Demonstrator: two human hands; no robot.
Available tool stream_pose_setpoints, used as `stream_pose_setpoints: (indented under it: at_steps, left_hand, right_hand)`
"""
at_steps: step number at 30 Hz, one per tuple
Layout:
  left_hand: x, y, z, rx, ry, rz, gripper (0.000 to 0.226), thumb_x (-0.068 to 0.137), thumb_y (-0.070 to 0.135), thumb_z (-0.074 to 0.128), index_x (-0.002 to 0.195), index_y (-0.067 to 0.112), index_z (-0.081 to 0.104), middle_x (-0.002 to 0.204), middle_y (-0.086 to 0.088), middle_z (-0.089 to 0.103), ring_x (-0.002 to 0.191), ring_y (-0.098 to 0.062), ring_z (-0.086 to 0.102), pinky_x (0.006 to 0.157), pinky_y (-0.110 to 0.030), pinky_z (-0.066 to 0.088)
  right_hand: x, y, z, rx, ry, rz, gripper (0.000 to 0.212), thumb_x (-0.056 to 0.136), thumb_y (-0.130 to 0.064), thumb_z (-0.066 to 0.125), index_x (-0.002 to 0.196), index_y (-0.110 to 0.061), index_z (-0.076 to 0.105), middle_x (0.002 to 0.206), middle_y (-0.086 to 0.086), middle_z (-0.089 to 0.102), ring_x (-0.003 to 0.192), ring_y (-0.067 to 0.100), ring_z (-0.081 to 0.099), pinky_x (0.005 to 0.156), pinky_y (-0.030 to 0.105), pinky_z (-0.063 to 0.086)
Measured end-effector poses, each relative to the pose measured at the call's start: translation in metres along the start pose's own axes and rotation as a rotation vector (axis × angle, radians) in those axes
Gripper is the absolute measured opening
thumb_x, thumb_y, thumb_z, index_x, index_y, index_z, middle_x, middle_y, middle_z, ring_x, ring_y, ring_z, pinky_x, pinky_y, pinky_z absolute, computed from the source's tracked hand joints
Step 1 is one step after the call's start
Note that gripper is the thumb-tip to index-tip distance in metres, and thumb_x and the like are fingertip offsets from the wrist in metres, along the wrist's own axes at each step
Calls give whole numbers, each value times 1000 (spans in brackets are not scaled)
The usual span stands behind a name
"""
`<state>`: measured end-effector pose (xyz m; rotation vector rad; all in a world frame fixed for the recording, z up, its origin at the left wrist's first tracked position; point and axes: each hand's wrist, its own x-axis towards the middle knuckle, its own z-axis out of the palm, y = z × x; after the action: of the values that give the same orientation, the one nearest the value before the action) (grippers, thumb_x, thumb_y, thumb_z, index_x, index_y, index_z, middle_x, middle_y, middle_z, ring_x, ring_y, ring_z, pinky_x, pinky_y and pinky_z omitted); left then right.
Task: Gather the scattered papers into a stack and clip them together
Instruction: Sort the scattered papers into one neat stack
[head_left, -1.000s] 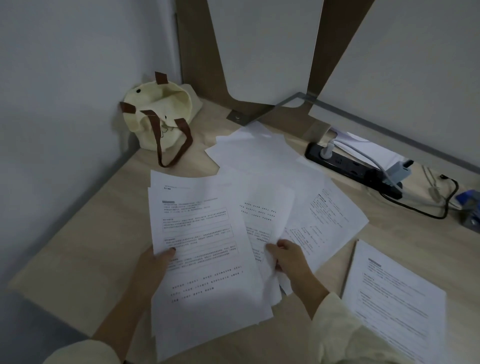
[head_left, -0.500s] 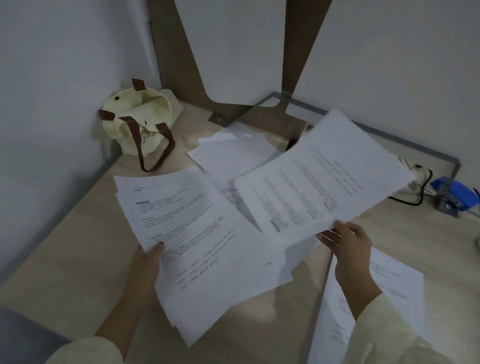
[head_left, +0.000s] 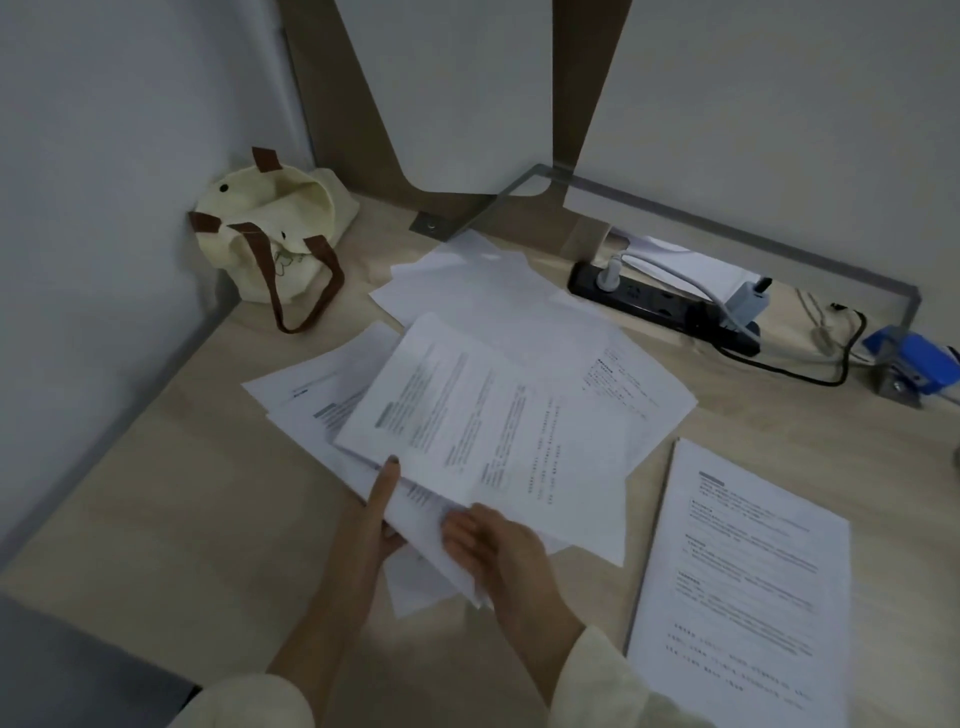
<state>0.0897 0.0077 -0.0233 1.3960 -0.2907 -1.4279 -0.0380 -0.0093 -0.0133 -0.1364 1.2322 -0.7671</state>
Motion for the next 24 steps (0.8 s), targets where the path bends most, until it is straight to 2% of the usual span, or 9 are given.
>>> stream_pose_setpoints:
  at_steps: [5,8,10,13,15,17,19,21,24]
  left_hand:
    - [5,-4,-6,9,139,-3,25,93,22,50,117,19,57,109,-2,67,89,-15,66,69,-27,51]
    - [6,-2,-18,4,195,2,24,93,15,49,117,17,54,105,1,63,90,-14,60,69,-28,47]
    - [6,0,-27,5,236,12,22,92,16,51,114,18,55,106,2,62,89,-12,59,70,-28,46]
    - [2,-1,-36,-9,221,22,26,91,21,54,116,20,55,106,4,65,94,-15,61,76,-32,50]
    - [0,-3,-36,27,202,7,30,90,23,56,120,19,56,111,1,65,101,-20,62,87,-40,50]
    - [1,-5,-40,48,247,-22,34,89,22,56,122,14,56,120,-6,63,108,-26,59,98,-46,45]
    - [4,-3,-49,68,287,-28,39,89,19,57,127,11,54,126,-9,59,114,-28,56,104,-48,40]
    - [6,0,-61,111,302,-16,39,89,16,57,127,9,53,127,-10,59,115,-29,55,106,-48,39]
    - [0,3,-83,181,326,12,40,88,11,56,128,7,53,125,-11,59,113,-30,55,104,-46,40]
  right_hand:
    - [-5,6,-7,-157,-183,83,12,84,-15,61,80,-4,64,61,2,64,57,13,62,64,25,55]
    - [2,-12,-34,10,-62,-45,17,83,-14,62,100,-10,62,83,7,66,77,22,58,70,32,58]
    - [7,-25,-53,32,67,-104,11,86,-11,57,96,-10,61,90,8,64,84,23,58,67,29,58]
    - [5,-23,-58,-167,63,-54,9,86,-5,54,78,-8,57,70,8,56,62,17,56,45,21,51]
    - [-3,-15,-46,-340,-84,70,17,84,-2,55,69,-8,57,53,3,55,47,13,55,48,23,50]
    - [-9,-10,-35,-513,-189,154,17,85,-4,58,69,-7,63,57,6,63,50,15,60,53,25,52]
    - [2,-13,-33,-636,-54,-9,14,85,-7,57,72,-9,62,69,11,63,55,17,59,54,24,48]
    - [20,-28,-38,-889,250,-324,4,85,-14,60,88,-12,58,89,12,62,72,19,58,64,26,45]
    - [38,-43,-44,-1305,442,-490,51,79,-29,67,121,-9,46,118,13,49,107,29,48,88,33,41]
